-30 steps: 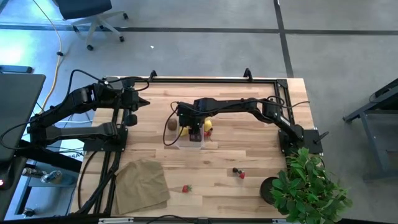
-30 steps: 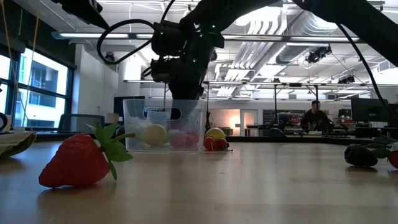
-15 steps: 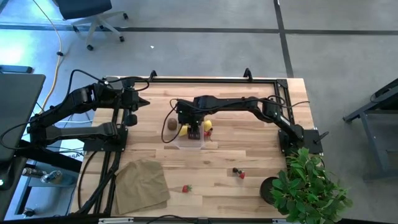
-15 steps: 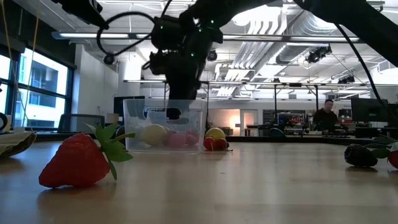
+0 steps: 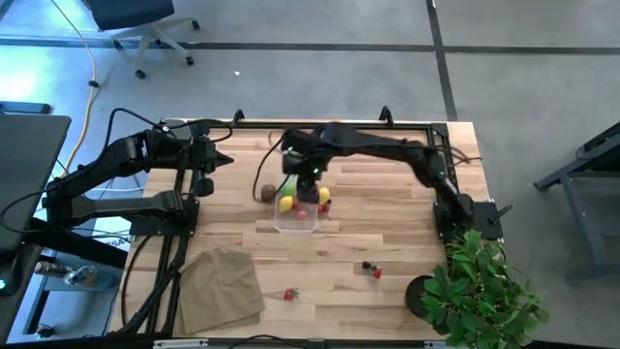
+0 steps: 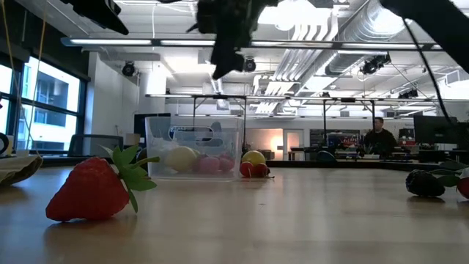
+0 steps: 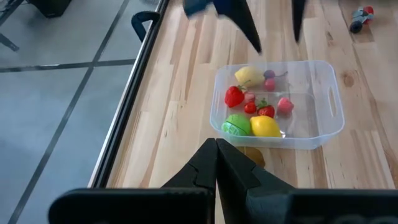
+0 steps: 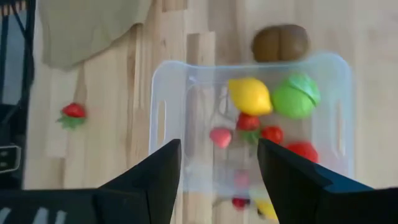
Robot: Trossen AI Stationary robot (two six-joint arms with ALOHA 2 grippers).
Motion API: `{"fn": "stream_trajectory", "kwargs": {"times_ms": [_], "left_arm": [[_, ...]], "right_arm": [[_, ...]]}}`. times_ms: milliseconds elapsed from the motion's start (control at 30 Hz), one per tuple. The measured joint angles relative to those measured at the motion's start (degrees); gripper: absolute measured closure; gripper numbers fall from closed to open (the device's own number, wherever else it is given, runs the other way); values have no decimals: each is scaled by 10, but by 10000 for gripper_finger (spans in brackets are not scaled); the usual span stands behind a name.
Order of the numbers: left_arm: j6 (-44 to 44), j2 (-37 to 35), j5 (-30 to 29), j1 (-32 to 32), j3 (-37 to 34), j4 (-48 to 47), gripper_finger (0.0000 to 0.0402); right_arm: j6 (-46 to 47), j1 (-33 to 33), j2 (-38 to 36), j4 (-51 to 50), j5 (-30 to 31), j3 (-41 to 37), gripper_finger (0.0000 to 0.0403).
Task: Pick and placing Produce into tupperware
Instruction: Put the blackberry into the transparent bin
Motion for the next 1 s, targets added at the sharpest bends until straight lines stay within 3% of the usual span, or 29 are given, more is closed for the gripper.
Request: {"fn": "stream_trajectory", "kwargs": {"times_ms": [200,367,633,833,1000], "left_arm": [[0,0,0,0,0,0,401],[0,0,0,0,0,0,401],[0,0,0,0,0,0,401],[0,0,0,0,0,0,401],[0,0,0,0,0,0,401]], "right_arm": [[62,2,-114,27,51,-145,199],[148,22,-237,114,91,-342,199],[477,81,-387,242,106,-627,199],[602,128,-399,259,74,-690,199],[667,168,-391,239,112,-681,199]]}}
